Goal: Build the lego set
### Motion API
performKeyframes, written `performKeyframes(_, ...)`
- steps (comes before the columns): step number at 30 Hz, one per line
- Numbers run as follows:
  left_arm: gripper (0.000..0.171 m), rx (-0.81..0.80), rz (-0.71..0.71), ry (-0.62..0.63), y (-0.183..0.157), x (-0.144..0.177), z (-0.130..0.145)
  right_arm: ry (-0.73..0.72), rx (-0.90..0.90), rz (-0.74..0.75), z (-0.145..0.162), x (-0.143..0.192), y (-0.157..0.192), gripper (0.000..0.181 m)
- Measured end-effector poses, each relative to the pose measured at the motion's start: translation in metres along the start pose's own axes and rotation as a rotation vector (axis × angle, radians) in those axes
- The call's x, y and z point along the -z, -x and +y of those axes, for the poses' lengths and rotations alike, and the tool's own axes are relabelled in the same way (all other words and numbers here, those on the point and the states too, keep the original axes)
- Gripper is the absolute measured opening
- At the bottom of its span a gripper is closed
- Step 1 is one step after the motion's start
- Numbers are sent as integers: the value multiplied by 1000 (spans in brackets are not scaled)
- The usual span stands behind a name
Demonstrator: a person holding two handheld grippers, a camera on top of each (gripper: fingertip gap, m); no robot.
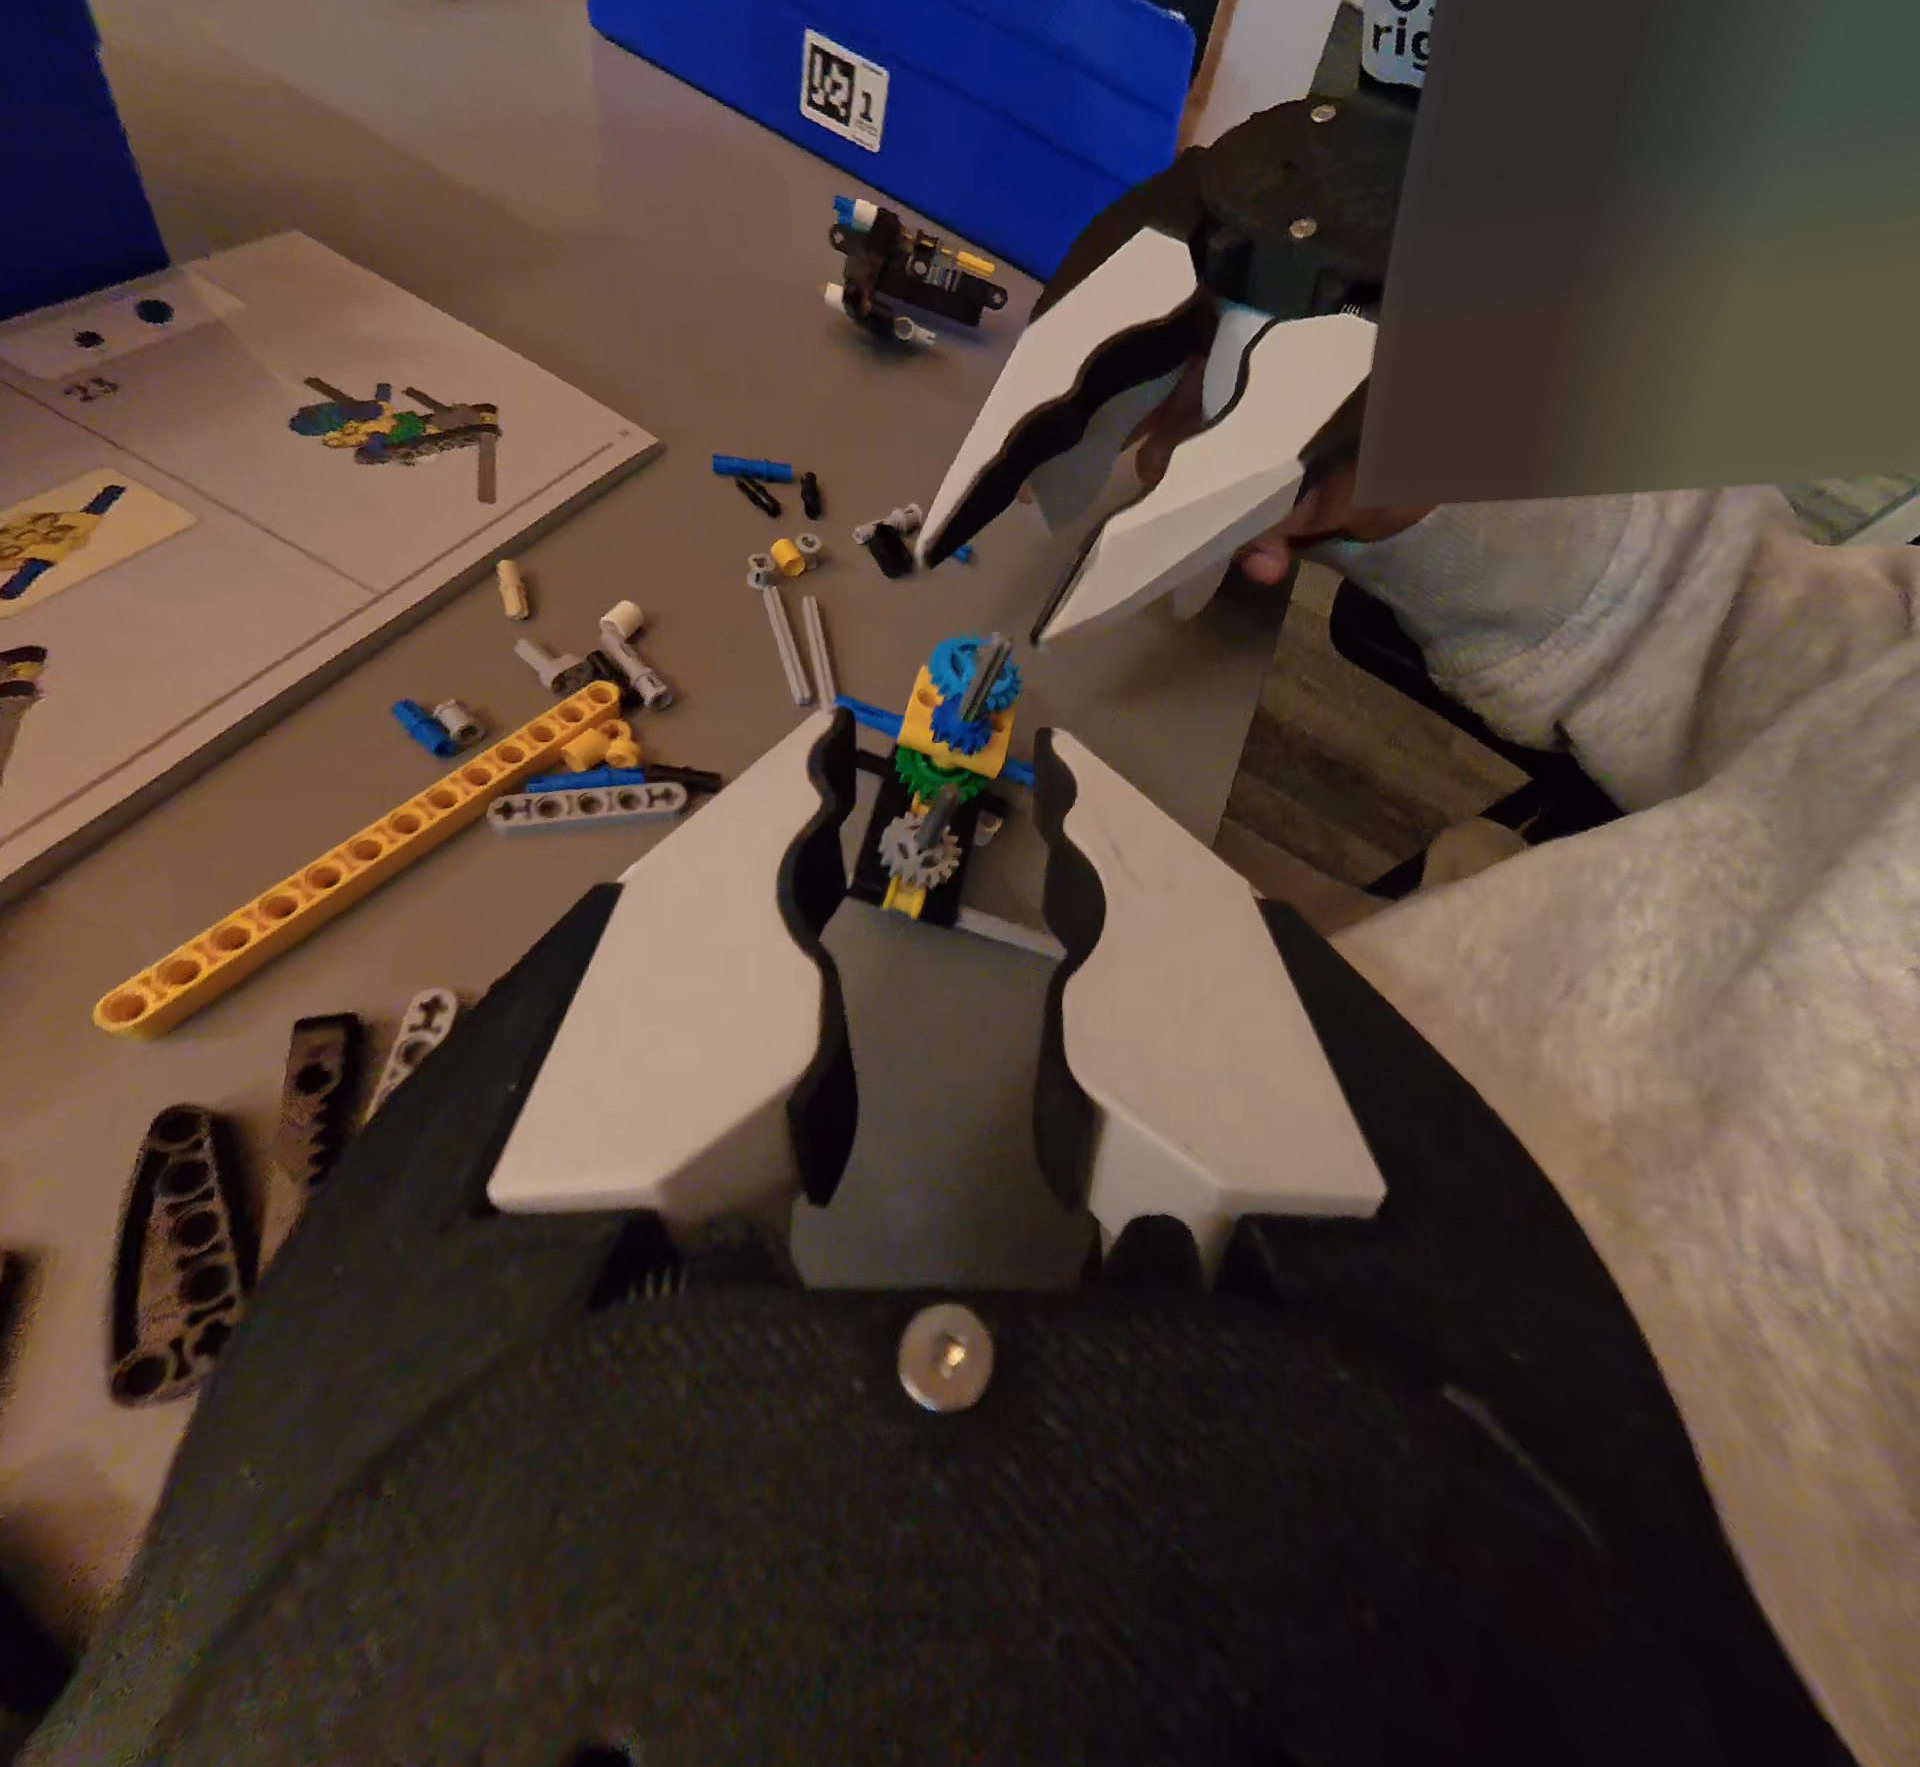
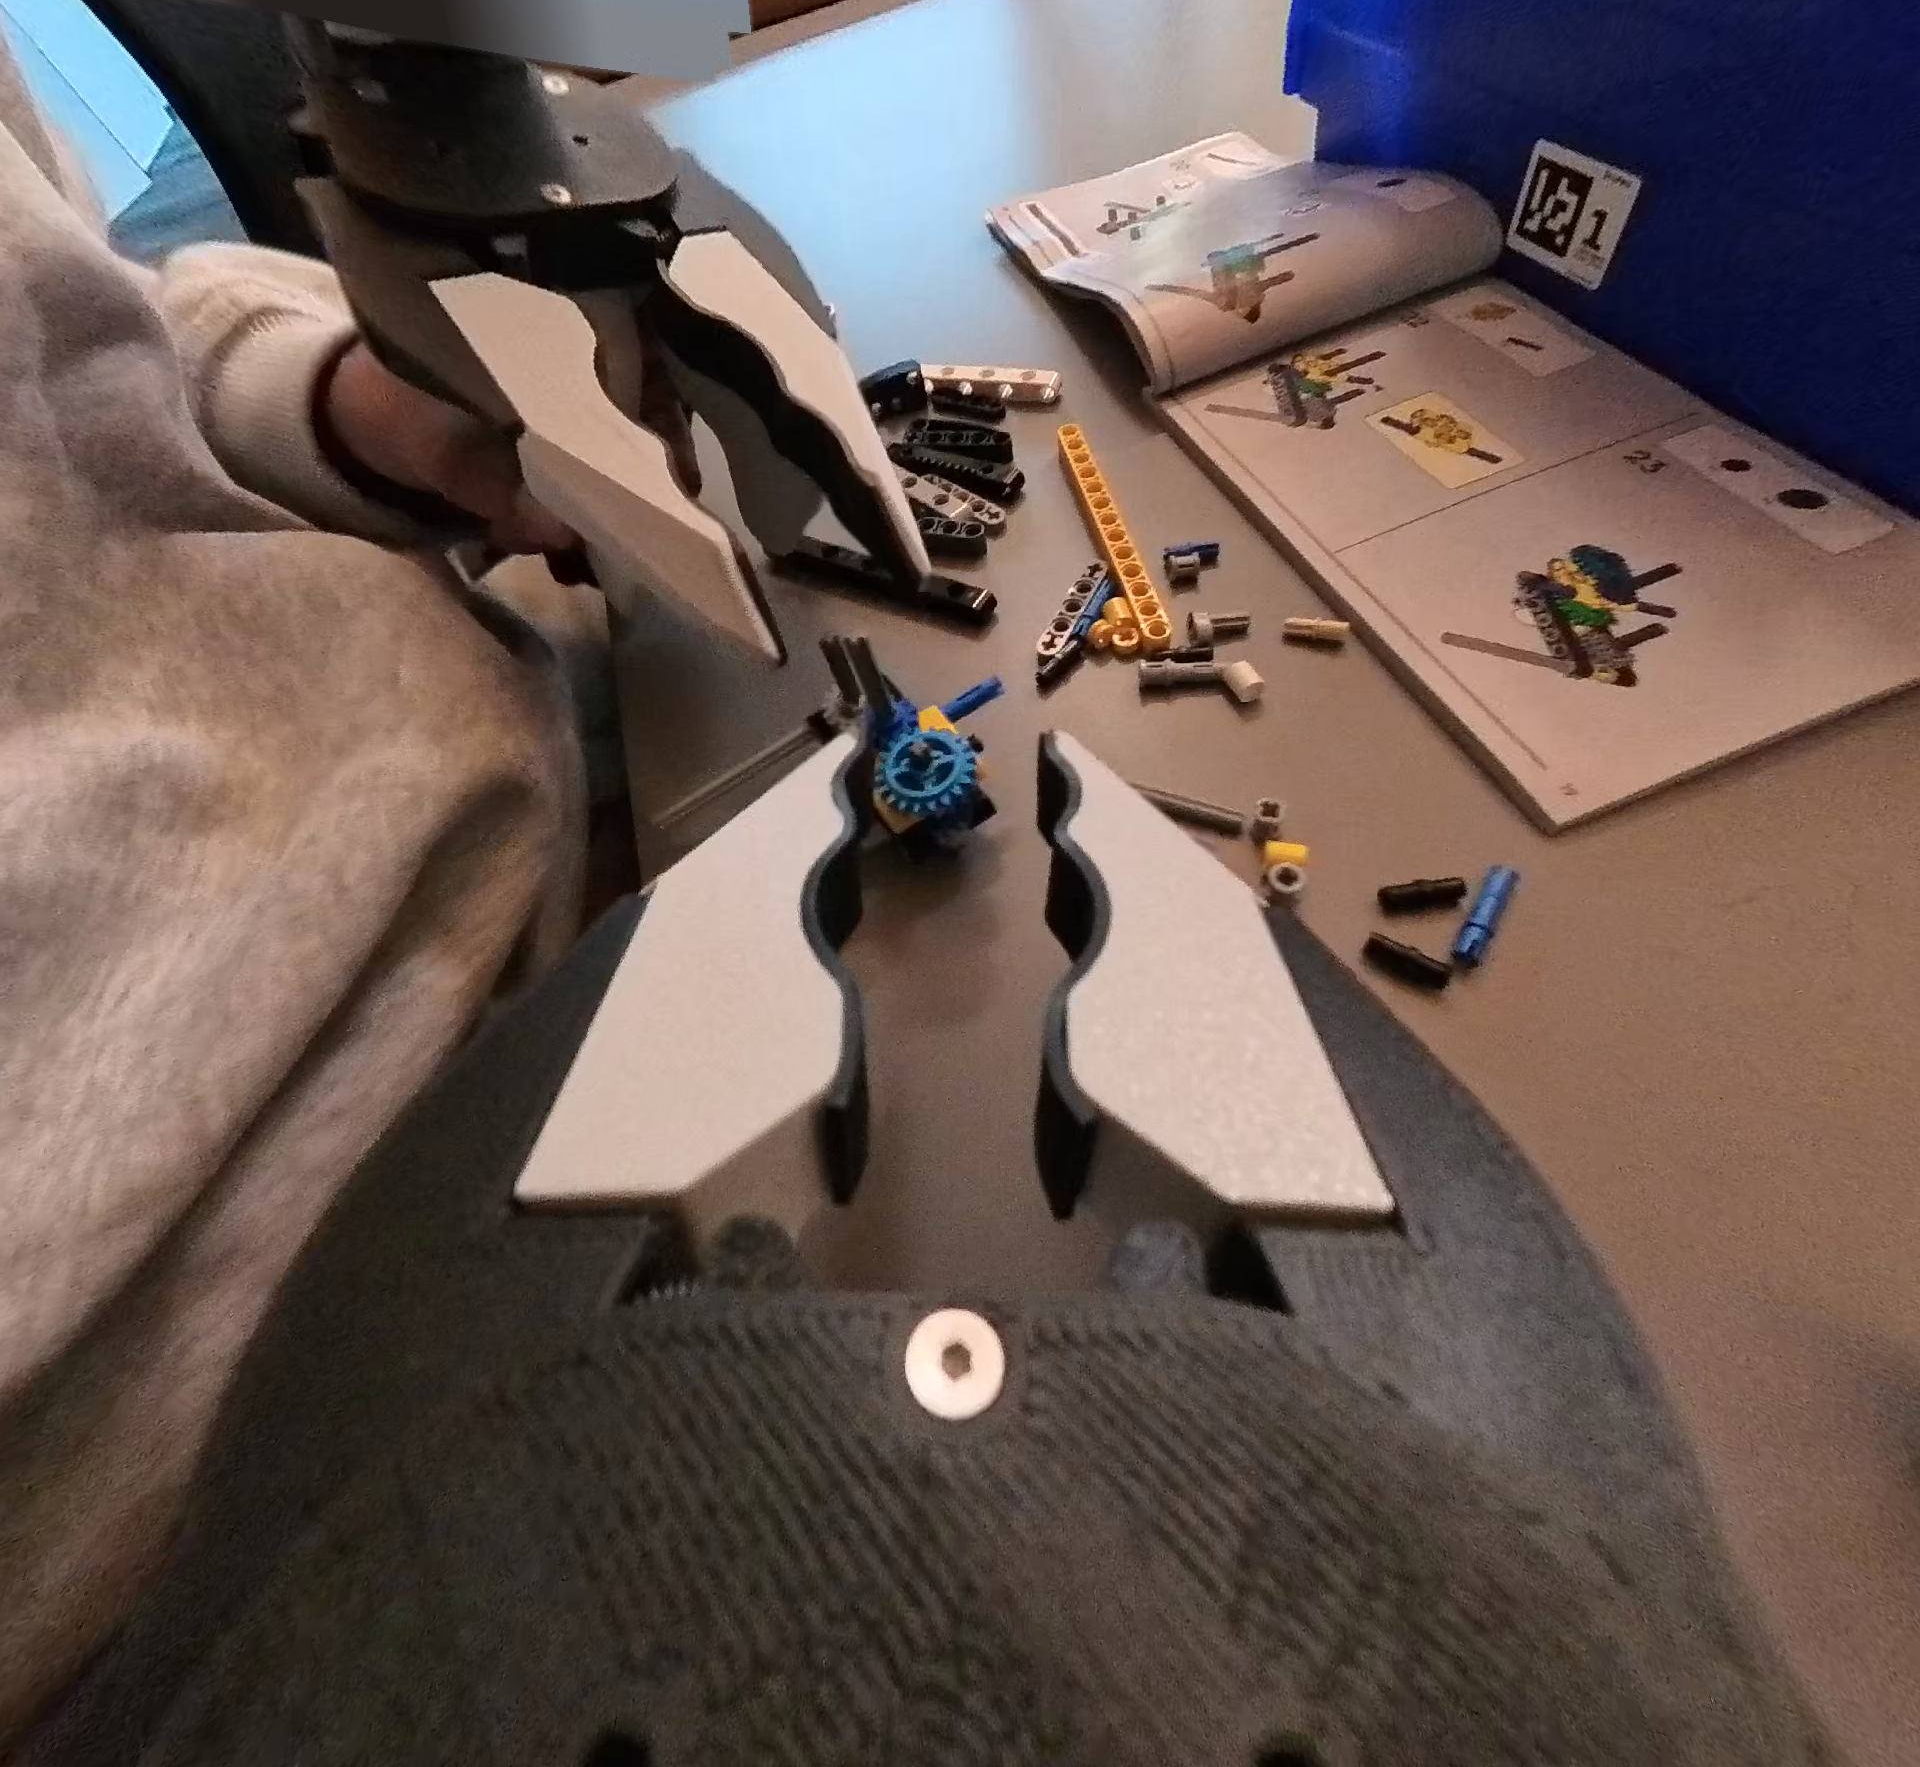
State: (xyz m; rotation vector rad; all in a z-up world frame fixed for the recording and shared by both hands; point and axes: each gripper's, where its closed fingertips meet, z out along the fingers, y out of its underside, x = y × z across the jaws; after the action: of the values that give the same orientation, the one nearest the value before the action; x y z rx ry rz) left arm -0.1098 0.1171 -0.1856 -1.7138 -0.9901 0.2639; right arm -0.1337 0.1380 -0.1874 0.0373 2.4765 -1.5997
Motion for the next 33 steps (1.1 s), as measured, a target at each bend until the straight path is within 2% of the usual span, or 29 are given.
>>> performKeyframes(5, 31, 66, 52, -89, 4, 10, -9, -73, -64, -6, -9, 8, -7, 29)
performKeyframes(8, 31, 119, 77, -101, 7, 11, -10, -70, -90, -17, -9, 8, -9, 28)
performKeyframes(11, 37, 133, 54, -90, 11, 10, -8, -43, -80, -8, -6, 5, -9, 28)
performKeyframes(18, 39, 134, 39, -53, 12, 5, -4, -3, -73, -6, -1, 0, -8, 28)
performKeyframes(29, 40, 191, 59, -99, 16, 7, -9, -22, -100, 2, -3, 2, -12, 34)
performKeyframes(33, 54, 178, -113, -193, 41, 13, -26, -42, -126, 3, -5, 4, -15, 38)
